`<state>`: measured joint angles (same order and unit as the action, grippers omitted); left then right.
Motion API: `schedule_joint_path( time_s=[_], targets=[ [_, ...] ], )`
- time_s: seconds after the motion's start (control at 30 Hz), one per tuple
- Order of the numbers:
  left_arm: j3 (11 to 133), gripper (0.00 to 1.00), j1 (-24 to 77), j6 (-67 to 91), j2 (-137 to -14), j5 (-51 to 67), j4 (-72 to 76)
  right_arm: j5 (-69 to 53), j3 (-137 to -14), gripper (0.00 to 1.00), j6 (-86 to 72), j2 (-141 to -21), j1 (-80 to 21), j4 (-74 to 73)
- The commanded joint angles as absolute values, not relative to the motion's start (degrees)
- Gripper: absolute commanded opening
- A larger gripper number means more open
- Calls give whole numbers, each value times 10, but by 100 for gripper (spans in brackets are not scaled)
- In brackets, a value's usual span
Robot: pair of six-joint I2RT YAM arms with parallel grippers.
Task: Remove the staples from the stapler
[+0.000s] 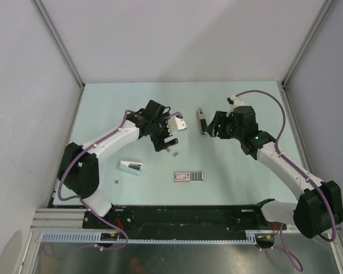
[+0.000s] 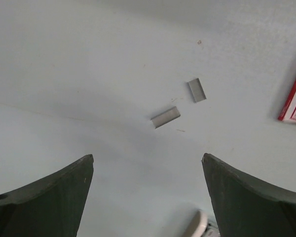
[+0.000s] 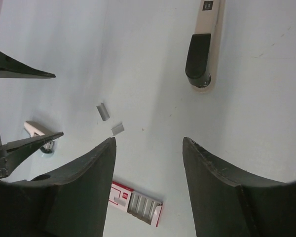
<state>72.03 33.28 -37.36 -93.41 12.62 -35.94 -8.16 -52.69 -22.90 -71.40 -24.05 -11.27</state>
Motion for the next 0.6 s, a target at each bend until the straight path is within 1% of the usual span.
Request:
schedule_joint_path(
  time_s=[0.0, 0.17, 0.43, 0.57],
  targets=[
    [736, 94, 343, -553, -951, 157, -368, -74, -510, 61, -231, -686, -234, -106],
    [693, 93, 337, -701, -954, 242, -368, -83, -507, 60, -229, -686, -232, -101],
    [716, 90, 337, -808, -1012, 252, -397, -90, -502, 59, -228, -678, -232, -83],
    [735, 80, 338, -834, -1044, 245, -412, -103, -495, 58, -232, -674, -232, -68]
  ],
)
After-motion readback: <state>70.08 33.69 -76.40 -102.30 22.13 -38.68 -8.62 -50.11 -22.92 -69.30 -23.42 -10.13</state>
